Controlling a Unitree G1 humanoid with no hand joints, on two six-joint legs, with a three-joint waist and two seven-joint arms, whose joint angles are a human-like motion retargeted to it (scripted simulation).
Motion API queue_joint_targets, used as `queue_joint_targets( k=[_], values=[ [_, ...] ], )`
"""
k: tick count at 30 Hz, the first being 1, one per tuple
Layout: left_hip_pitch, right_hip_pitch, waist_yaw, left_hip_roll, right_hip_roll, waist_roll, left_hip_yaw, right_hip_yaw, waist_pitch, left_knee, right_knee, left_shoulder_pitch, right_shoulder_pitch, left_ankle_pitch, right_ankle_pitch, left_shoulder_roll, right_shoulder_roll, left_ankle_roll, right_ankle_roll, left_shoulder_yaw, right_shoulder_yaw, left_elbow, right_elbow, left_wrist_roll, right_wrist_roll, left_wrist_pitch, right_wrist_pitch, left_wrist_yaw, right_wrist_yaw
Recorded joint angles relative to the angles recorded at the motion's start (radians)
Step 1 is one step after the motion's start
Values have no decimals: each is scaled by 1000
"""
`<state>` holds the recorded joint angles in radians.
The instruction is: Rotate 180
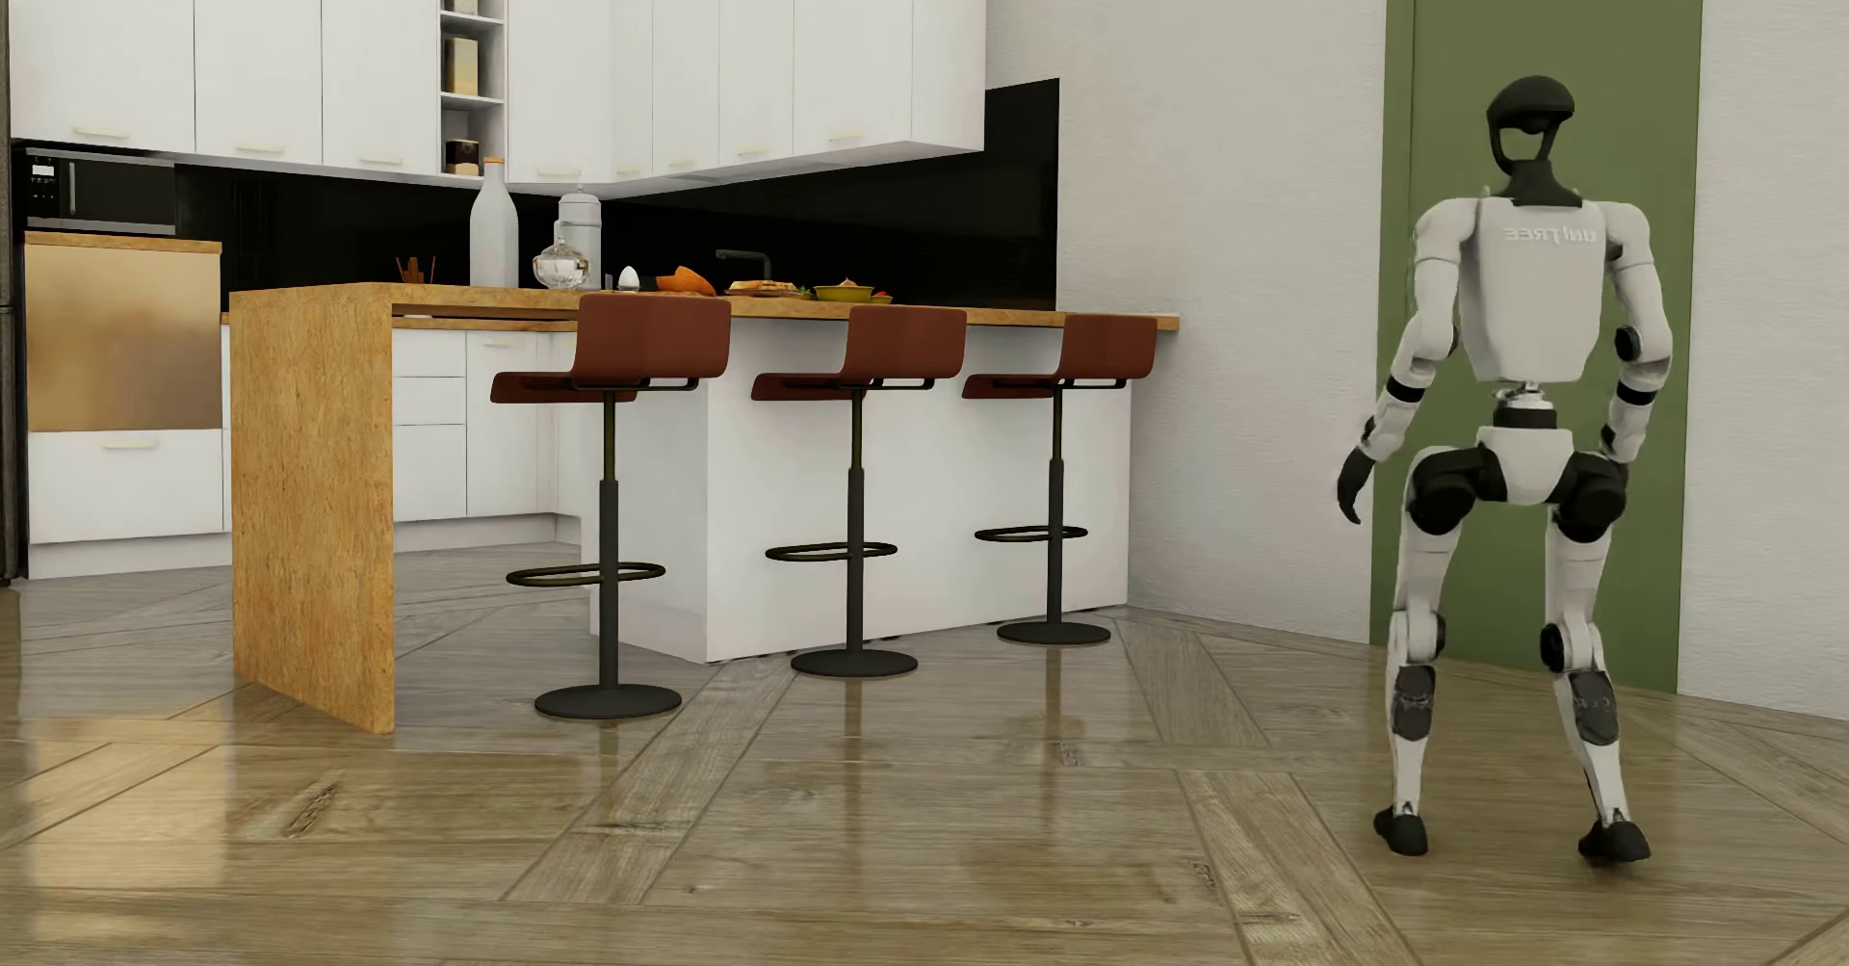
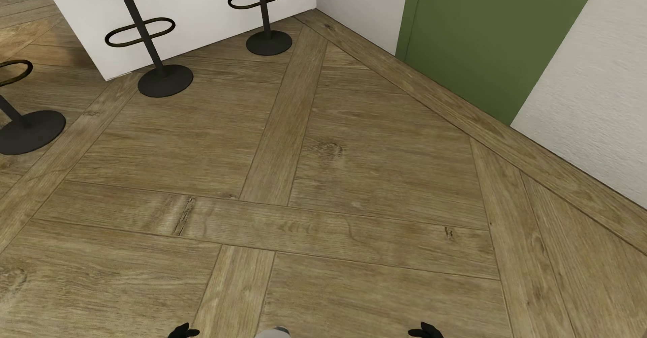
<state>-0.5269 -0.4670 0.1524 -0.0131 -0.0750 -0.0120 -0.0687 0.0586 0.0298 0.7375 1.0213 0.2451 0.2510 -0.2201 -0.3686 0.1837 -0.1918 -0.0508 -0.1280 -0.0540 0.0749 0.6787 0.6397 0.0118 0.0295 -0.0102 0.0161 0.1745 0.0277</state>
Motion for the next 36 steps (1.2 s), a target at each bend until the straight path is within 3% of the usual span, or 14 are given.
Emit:
queue_joint_targets(
  k=[2,4,6,9,11,16,20,23,24,28,31,33,34,36],
  values=[
    [-21,86,67,22,-51,5,26,-64,-12,87,-205,26,50,-118,-72,-17,-31,-29,223,-19,-47,-25,43,-22,19,-2,28,27,20],
    [2,99,51,71,-73,40,79,-137,-25,172,-188,13,-7,-208,-93,-6,-10,-84,226,6,-25,-14,-24,-28,-5,37,71,14,26],
    [0,92,8,64,-97,49,83,-157,-30,174,-136,11,-48,-173,-121,31,48,-12,239,29,17,9,-45,-8,-63,44,44,-18,54],
    [-12,-6,8,-15,-30,-1,17,-13,-24,110,-12,-13,8,-113,-47,30,23,35,-3,-12,15,7,-21,1,-41,-10,-20,-25,89],
    [0,97,60,-20,-37,-23,4,-28,-10,68,-212,25,1,-116,-95,-21,-14,22,233,-7,-30,-12,53,-30,29,-15,-22,-10,68],
    [-26,104,108,-41,-86,-16,-17,-106,3,-3,-204,23,-102,-10,-122,-21,29,15,224,-13,-4,-44,-16,-39,-21,110,-3,-17,-22],
    [-22,87,44,43,-88,66,67,-137,16,75,-59,15,-125,-65,-84,14,33,28,184,19,38,46,-53,-56,-36,65,-32,-39,-25],
    [-14,-17,-6,-22,-26,19,9,29,13,-14,-77,-3,25,5,-48,15,1,11,46,4,-5,-13,11,-62,-15,-21,-45,11,50],
    [-19,29,26,-18,-38,10,3,27,2,-14,-205,13,57,-14,-47,-10,-12,1,257,-22,-19,-31,58,-77,-5,-43,-31,32,60],
    [-18,107,101,71,-62,39,62,-117,-29,96,-265,40,-98,-144,-43,-24,-19,-37,222,17,-15,-56,-8,-82,-13,45,49,-29,2],
    [78,105,-96,85,-32,44,78,-28,4,0,-228,13,-198,-72,-11,53,25,3,204,85,7,-50,-57,-66,17,60,10,-141,-60],
    [73,114,-180,77,-23,20,75,-2,1,-31,-287,-106,-104,-47,-37,21,-2,2,130,39,-20,-82,6,-93,65,0,3,-155,-73],
    [70,120,-213,77,-28,1,74,0,-3,-41,-316,-126,-54,-40,-15,6,17,-1,236,13,-38,-83,5,-99,73,-47,32,-156,-80],
    [66,115,-234,77,-21,-21,59,-7,5,-52,-320,-139,-16,-30,-10,-16,37,-9,235,-9,-43,-73,6,-86,55,-86,109,-157,-78]
  ],
)
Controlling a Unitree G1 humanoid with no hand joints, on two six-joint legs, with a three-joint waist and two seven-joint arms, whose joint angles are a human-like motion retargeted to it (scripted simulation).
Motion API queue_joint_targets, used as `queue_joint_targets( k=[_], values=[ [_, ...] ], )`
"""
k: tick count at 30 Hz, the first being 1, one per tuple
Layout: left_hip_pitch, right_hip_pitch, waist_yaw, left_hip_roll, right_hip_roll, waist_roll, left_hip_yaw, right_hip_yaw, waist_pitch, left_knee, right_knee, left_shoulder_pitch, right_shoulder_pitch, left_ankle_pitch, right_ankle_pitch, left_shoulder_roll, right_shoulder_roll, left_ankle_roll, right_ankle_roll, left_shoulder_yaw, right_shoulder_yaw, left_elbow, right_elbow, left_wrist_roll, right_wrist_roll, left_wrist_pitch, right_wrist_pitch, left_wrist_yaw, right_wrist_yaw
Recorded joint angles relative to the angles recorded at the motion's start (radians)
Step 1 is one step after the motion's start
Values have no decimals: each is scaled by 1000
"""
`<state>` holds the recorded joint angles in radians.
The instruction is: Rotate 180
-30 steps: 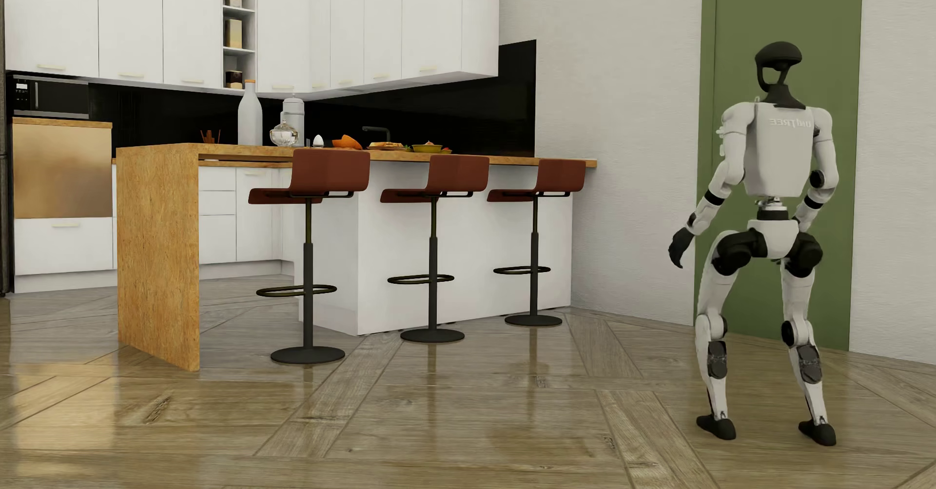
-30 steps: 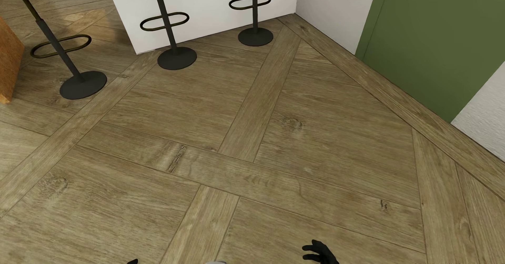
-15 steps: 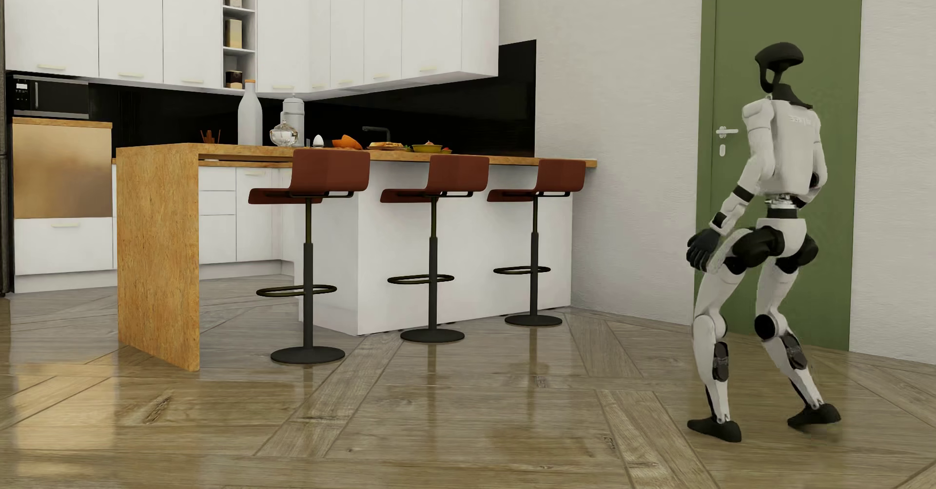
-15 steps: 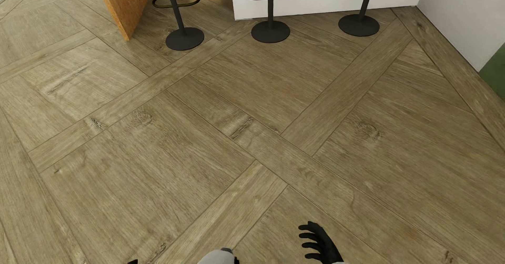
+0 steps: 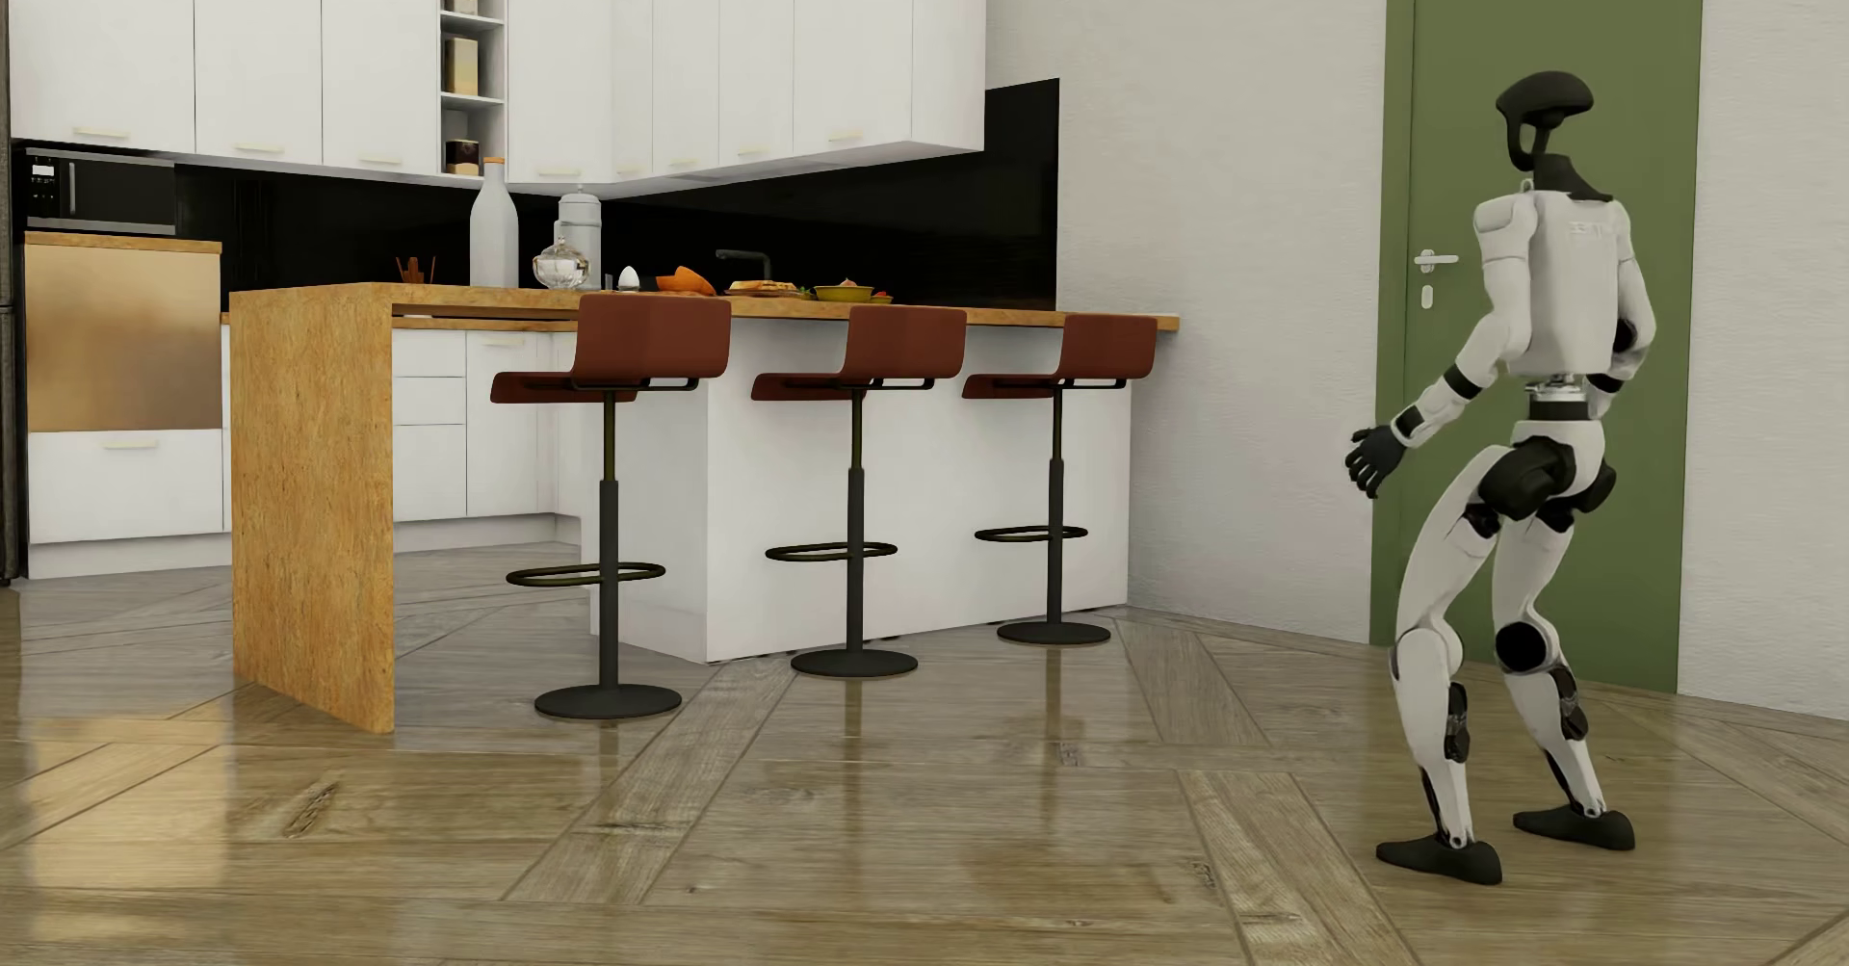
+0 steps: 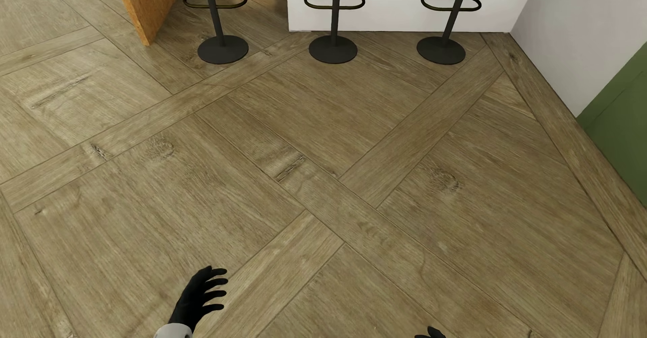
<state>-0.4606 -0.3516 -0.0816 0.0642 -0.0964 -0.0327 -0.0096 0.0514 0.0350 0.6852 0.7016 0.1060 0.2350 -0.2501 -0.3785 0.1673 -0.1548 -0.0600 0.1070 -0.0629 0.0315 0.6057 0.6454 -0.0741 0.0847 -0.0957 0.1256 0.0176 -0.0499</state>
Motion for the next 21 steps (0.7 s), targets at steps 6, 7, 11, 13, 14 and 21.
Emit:
queue_joint_targets(
  k=[6,7,11,13,14,21],
  values=[
    [2,4,36,2,5,18,-15,-13,25,-15,-9,55,-50,20,14,28,-4,-6,-6,36,28,-23,-31,99,-128,169,-49,-25,61],
    [7,7,41,1,5,21,-16,-15,20,-25,-14,49,-47,27,17,29,-1,-8,-8,26,27,-13,-13,99,-114,149,-62,-25,66],
    [10,8,50,-2,5,40,-25,-18,-16,-27,-7,56,-18,27,12,17,-1,-12,-12,31,-1,-20,-2,66,-105,95,-45,-33,75],
    [-1,4,46,4,10,57,-25,-18,-23,3,9,60,-27,11,4,12,-5,-12,-11,24,9,-11,-5,54,-112,86,-28,-28,55],
    [-2,-3,60,0,7,52,-24,-15,-23,5,20,50,-31,11,-1,28,-1,-12,-11,17,7,-8,-13,51,-104,93,-27,-28,44],
    [13,7,32,9,15,23,-25,-19,-10,-43,-20,47,-44,29,16,10,4,-20,-20,25,2,-9,-20,65,-73,139,-51,-36,38]
  ],
)
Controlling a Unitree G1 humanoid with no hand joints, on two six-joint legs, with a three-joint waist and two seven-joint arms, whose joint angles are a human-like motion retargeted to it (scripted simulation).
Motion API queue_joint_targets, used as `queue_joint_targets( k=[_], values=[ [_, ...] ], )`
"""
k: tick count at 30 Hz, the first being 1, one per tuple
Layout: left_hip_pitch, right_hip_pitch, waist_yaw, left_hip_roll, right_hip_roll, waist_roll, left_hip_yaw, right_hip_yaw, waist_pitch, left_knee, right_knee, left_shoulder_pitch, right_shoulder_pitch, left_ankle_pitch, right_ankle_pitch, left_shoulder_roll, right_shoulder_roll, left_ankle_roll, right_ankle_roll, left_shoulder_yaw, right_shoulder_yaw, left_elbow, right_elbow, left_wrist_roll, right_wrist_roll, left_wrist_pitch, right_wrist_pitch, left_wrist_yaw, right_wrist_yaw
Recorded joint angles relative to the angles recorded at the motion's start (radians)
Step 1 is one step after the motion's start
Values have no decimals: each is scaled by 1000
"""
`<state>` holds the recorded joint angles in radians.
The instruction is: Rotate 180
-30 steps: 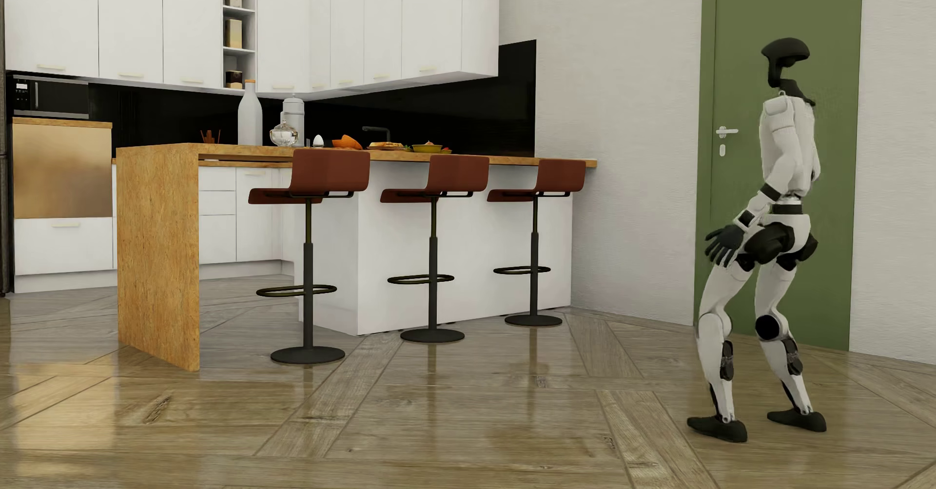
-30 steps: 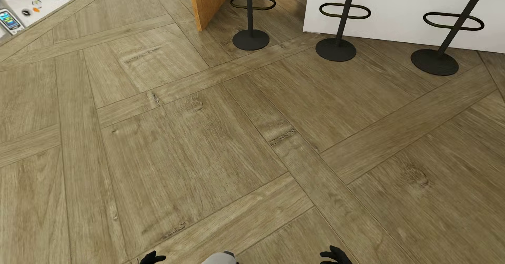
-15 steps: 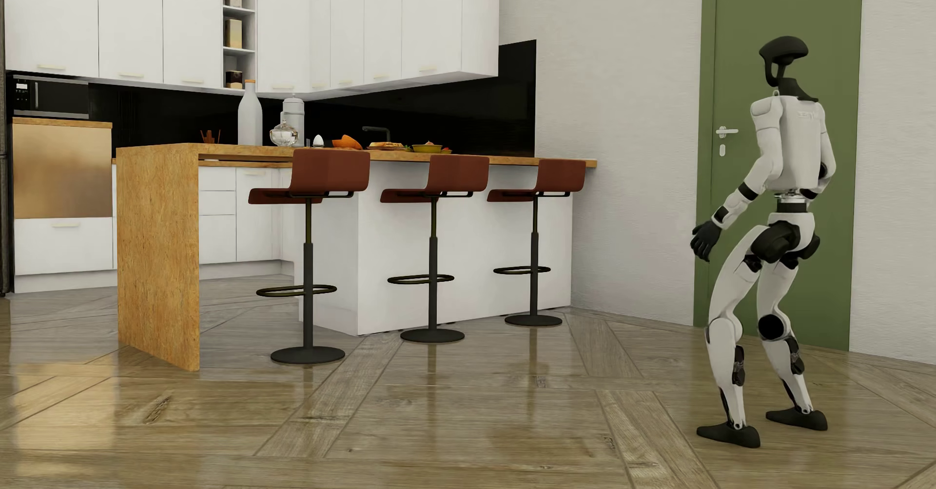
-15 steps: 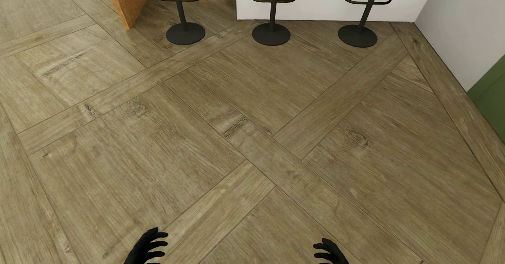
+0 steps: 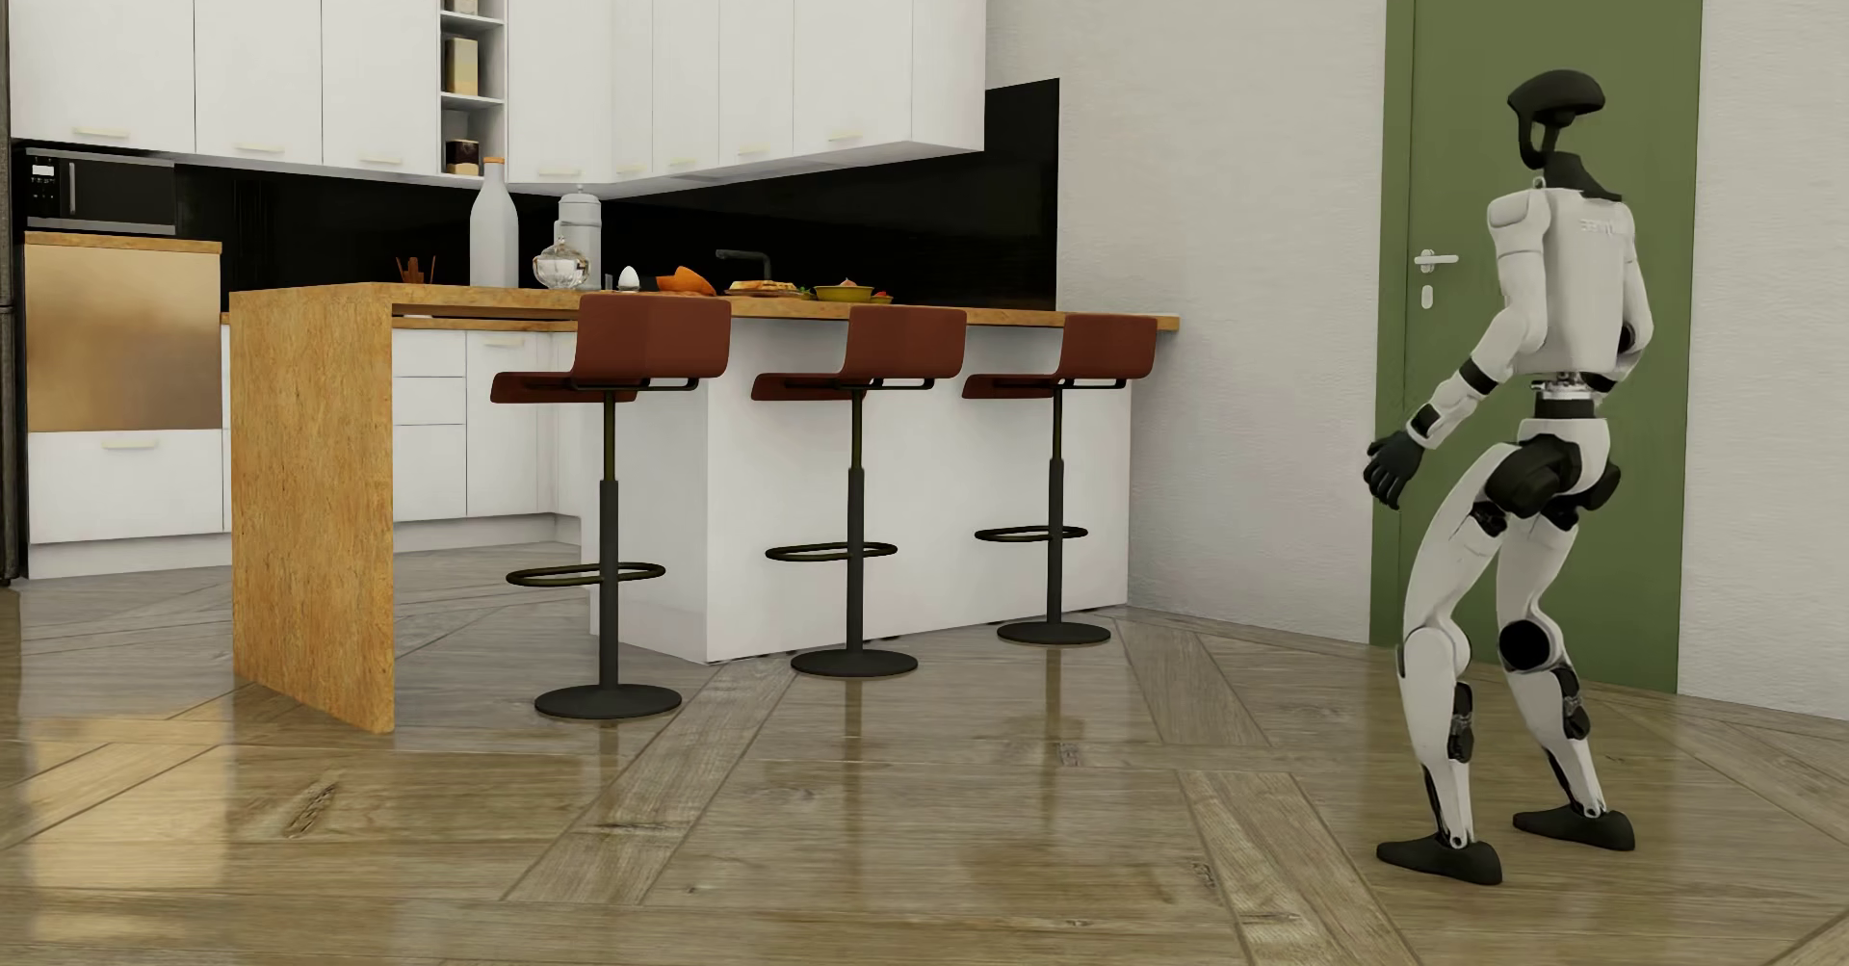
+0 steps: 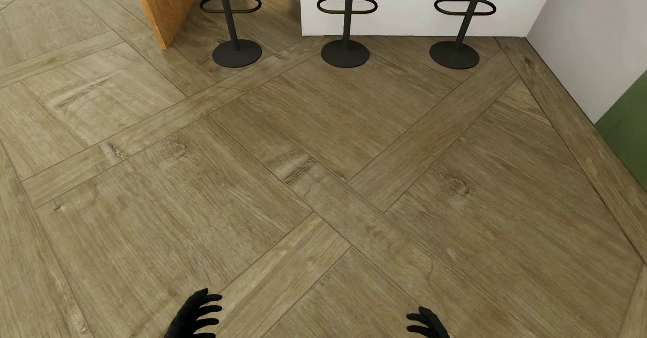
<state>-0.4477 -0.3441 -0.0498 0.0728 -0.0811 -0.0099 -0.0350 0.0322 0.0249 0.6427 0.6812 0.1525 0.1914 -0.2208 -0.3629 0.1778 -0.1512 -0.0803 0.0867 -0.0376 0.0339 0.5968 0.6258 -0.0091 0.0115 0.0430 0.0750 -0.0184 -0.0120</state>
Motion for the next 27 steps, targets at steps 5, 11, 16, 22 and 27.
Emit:
queue_joint_targets(
  k=[5,11,16,22,27],
  values=[
    [-19,-8,6,3,4,5,-6,-4,36,39,21,5,9,-26,-18,21,-16,0,0,-3,16,0,0,11,-19,-79,-2,6,-10],
    [-8,-4,24,3,3,1,-7,-5,44,31,29,9,-41,-21,-21,-8,-15,-5,-5,6,23,-1,3,-38,16,-9,-17,51,-30],
    [2,-2,-5,-1,4,9,-10,-3,12,10,21,-10,11,-4,-9,7,-1,-7,-7,-12,21,-11,1,-29,-23,-28,16,51,-18],
    [-8,-16,35,-11,-1,16,-23,-9,-9,7,33,2,-6,7,-9,-28,-15,-9,-8,-19,15,-8,24,23,-14,-46,-20,24,28],
    [2,-15,29,-15,-6,14,-14,-1,10,-10,29,1,-14,14,-7,2,-21,-6,-7,-4,5,0,15,19,-28,-47,-7,-8,11]
  ],
)
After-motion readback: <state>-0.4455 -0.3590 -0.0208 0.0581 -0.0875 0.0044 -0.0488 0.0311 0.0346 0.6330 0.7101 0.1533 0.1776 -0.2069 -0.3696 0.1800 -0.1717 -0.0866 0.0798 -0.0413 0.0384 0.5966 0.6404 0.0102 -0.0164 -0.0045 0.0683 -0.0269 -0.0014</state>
